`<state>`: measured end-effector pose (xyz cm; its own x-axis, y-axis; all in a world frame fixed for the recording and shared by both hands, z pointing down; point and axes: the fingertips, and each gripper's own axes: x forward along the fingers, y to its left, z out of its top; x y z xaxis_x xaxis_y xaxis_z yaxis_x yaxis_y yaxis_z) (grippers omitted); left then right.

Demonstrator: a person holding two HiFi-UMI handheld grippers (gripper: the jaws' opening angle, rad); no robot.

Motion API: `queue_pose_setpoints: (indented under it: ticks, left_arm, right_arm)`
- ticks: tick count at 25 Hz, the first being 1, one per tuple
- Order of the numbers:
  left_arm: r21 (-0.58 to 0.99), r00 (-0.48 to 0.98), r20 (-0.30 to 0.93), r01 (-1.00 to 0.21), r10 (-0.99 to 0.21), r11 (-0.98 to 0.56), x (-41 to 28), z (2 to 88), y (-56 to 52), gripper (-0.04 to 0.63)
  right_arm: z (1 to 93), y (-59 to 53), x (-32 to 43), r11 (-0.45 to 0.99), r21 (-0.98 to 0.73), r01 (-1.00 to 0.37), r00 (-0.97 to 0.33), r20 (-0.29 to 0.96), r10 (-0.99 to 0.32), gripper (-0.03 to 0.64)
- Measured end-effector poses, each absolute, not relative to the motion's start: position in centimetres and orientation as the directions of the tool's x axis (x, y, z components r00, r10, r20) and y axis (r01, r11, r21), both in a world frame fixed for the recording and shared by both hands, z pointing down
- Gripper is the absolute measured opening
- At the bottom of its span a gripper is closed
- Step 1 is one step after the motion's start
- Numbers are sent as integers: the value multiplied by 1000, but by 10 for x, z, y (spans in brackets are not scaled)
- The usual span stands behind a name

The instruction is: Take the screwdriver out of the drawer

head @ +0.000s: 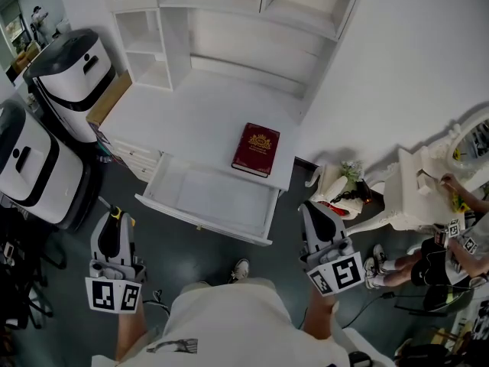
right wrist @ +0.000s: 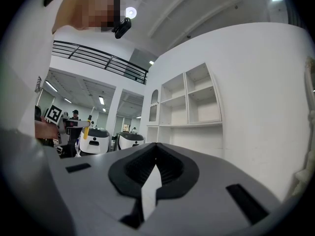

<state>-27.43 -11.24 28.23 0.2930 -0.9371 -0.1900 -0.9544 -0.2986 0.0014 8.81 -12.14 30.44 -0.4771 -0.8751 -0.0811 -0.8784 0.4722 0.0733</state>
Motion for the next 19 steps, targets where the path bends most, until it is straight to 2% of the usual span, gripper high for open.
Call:
queue_pose_setpoints:
  ticks: [19]
  left_arm:
    - [1, 306, -164, -951, -938, -311, -264, 293, -114, 81]
  right_arm:
    - [311, -119, 89, 480, 73, -874, -485, -65, -872, 9]
